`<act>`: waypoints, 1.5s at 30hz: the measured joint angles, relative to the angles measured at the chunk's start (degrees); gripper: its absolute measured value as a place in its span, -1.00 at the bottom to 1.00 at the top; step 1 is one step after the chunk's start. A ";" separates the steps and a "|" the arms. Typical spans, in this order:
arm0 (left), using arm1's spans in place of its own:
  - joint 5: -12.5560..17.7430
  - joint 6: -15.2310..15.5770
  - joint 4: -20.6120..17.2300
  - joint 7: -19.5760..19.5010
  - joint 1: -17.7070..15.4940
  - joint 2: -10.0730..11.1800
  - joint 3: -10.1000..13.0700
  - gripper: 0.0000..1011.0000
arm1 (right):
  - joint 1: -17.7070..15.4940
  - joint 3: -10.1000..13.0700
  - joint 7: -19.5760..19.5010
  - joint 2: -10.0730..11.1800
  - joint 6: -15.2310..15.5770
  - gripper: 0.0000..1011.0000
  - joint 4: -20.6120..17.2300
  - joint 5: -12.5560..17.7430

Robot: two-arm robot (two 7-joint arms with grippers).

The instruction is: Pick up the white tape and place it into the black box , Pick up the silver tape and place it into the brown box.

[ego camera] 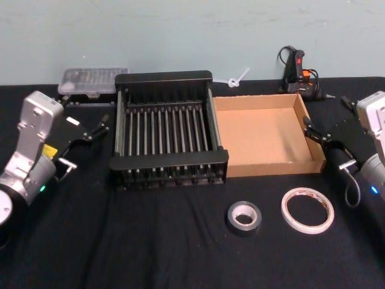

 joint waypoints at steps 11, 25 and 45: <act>0.00 0.00 0.00 0.00 0.00 0.00 0.00 0.98 | 0.00 0.00 0.00 0.00 0.00 0.98 0.00 0.00; 0.00 0.00 0.00 0.00 0.00 0.00 0.00 0.98 | 0.00 0.00 0.00 0.00 0.00 0.98 0.00 0.00; 0.00 0.00 0.00 0.00 0.00 0.00 0.00 0.98 | -0.35 1.09 0.46 0.02 0.36 0.98 -0.50 -0.23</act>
